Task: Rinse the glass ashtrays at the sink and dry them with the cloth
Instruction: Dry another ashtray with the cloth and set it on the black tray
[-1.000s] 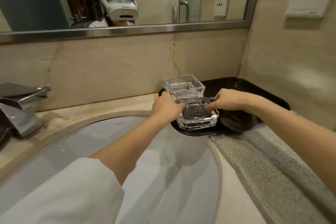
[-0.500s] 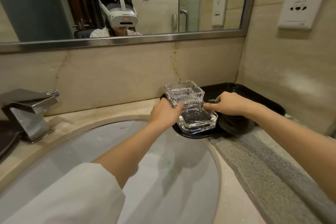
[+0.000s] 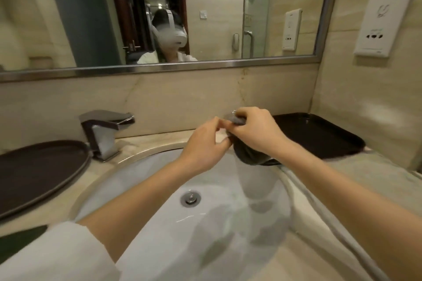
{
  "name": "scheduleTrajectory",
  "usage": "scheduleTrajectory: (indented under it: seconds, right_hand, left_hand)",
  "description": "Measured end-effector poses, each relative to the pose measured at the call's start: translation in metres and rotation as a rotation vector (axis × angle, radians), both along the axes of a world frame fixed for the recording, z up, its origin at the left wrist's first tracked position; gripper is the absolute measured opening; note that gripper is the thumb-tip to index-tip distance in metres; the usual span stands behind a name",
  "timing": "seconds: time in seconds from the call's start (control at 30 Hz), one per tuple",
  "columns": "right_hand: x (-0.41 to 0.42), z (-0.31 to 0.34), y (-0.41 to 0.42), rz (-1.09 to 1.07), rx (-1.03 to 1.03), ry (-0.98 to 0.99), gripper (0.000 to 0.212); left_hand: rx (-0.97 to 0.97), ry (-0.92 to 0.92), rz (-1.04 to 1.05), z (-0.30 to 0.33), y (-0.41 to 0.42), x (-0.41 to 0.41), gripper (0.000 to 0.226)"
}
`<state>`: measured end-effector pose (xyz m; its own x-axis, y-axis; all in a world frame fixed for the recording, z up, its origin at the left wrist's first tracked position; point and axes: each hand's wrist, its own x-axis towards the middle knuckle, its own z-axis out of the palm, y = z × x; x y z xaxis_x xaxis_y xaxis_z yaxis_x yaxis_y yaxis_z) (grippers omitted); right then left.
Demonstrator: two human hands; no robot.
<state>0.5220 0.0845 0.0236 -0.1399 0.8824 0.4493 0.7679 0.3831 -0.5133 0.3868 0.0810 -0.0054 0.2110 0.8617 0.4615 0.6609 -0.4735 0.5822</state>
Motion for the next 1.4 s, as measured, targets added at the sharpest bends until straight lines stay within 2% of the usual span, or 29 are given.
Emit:
scheduleTrajectory:
  seconds: [0.1, 0.17, 0.3, 0.43, 0.6, 0.7, 0.8, 0.97, 1.07, 1.17, 1.27, 1.4]
  right_hand:
    - [-0.047, -0.009, -0.023, 0.089, 0.061, 0.05, 0.025]
    - [-0.08, -0.014, -0.038, 0.14, 0.072, 0.068, 0.022]
    - [-0.147, -0.025, -0.063, 0.268, 0.065, 0.091, 0.023]
    - [-0.211, -0.033, -0.084, 0.411, 0.052, 0.039, 0.028]
    - [-0.277, -0.034, -0.104, 0.562, -0.008, -0.041, 0.022]
    - [-0.311, -0.034, -0.109, 0.641, -0.13, -0.014, 0.018]
    - [-0.34, -0.035, -0.109, 0.678, -0.289, 0.043, 0.023]
    - [-0.379, -0.039, -0.101, 0.632, -0.589, 0.114, 0.035]
    - [-0.393, -0.045, -0.099, 0.613, -0.72, 0.155, 0.046]
    - [-0.403, -0.049, -0.101, 0.63, -0.754, 0.148, 0.046]
    - [-0.407, -0.05, -0.106, 0.638, -0.691, 0.114, 0.036]
    - [-0.4, -0.044, -0.104, 0.621, -0.635, 0.193, 0.023]
  left_hand:
    - [0.032, 0.031, 0.076, -0.002, -0.033, -0.041, 0.015]
    - [0.041, 0.054, 0.144, -0.005, -0.057, -0.074, 0.017]
    - [0.062, 0.16, 0.302, -0.011, -0.112, -0.151, 0.036]
    - [0.068, 0.29, 0.511, -0.01, -0.167, -0.223, 0.037]
    - [0.046, 0.315, 0.718, 0.002, -0.215, -0.291, 0.037]
    - [0.011, 0.284, 0.825, 0.007, -0.228, -0.32, 0.035]
    - [-0.06, 0.233, 0.899, 0.004, -0.231, -0.346, 0.035]
    - [-0.337, 0.217, 1.015, -0.006, -0.221, -0.386, 0.055]
    - [-0.446, 0.1, 1.01, -0.011, -0.212, -0.398, 0.046]
    - [-0.428, 0.049, 1.039, -0.013, -0.205, -0.404, 0.032]
    - [-0.358, 0.069, 1.094, -0.011, -0.202, -0.402, 0.03]
    - [-0.246, 0.025, 1.076, -0.006, -0.2, -0.392, 0.027]
